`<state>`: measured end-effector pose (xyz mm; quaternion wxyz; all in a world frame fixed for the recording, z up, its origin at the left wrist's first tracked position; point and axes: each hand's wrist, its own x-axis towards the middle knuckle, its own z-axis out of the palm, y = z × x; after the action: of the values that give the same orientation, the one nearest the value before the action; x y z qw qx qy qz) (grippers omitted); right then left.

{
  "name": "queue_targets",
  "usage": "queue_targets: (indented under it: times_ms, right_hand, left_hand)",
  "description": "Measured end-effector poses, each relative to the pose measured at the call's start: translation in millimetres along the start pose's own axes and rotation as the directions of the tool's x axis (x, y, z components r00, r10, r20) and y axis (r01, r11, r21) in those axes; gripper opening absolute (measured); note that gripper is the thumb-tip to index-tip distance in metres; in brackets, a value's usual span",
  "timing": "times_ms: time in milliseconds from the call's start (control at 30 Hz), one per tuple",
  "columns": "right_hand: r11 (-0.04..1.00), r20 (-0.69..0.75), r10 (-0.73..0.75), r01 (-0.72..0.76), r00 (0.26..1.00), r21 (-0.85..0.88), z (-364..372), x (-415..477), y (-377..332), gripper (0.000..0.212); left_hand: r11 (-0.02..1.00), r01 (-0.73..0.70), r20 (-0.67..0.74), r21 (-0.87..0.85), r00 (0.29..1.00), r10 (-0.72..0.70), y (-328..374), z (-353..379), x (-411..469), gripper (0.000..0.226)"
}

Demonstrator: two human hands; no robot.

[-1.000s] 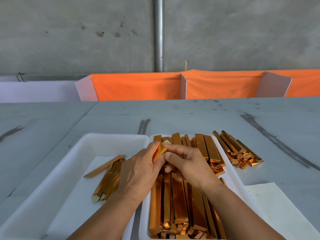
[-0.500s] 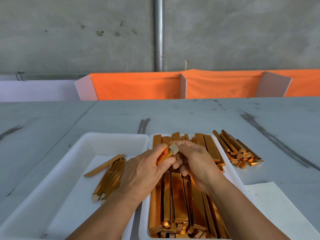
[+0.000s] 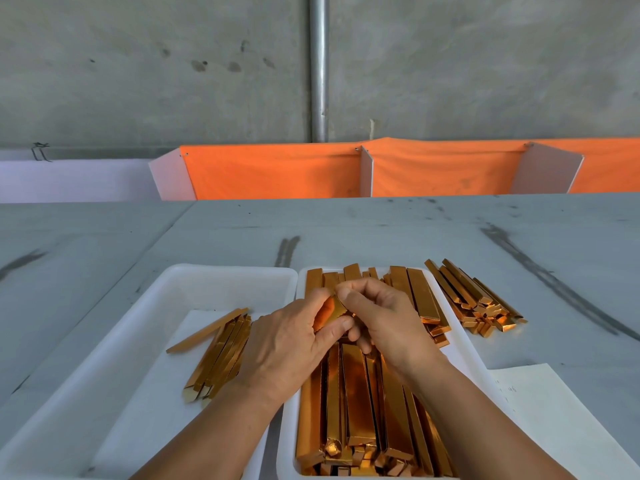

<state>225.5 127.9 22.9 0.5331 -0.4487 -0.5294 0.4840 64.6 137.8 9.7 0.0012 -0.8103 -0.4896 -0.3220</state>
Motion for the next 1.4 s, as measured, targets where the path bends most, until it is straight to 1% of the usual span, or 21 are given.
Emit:
queue_targets:
  times_ms: [100,200,600,1000,1267,1400]
  right_hand:
    - [0.999,-0.017,-0.035,0.034,0.999,-0.040,-0.2,0.5,0.6,0.009]
    - [0.996,-0.028,-0.056,0.054,0.998,-0.068,-0.2,0.8,1.6,0.006]
    - [0.995,-0.032,-0.061,0.058,0.998,-0.075,-3.4,2.5,2.9,0.008]
    - [0.998,-0.027,-0.033,0.032,0.999,-0.054,-5.5,5.2,5.9,0.004]
    - [0.999,-0.002,0.031,-0.031,1.000,-0.018,-7.4,5.7,1.9,0.007]
    - [0.999,0.006,0.048,-0.048,0.999,-0.019,-8.5,5.3,-0.8,0.005]
  left_hand:
    - [0.999,-0.009,0.007,0.048,1.000,0.009,2.0,-1.2,0.1,0.058]
    - [1.000,-0.013,0.016,0.021,1.000,0.013,2.8,-1.0,-0.3,0.058]
    - [1.000,-0.021,0.023,0.019,1.000,0.021,0.0,-0.6,-1.5,0.049]
    - [0.999,-0.022,0.020,0.045,1.000,0.021,-1.2,0.6,-1.6,0.050]
    - [0.998,-0.023,-0.008,0.054,1.000,0.024,-1.3,2.6,-2.0,0.050]
    - [0.997,-0.018,-0.006,0.076,1.000,0.018,-1.3,2.6,-2.0,0.054]
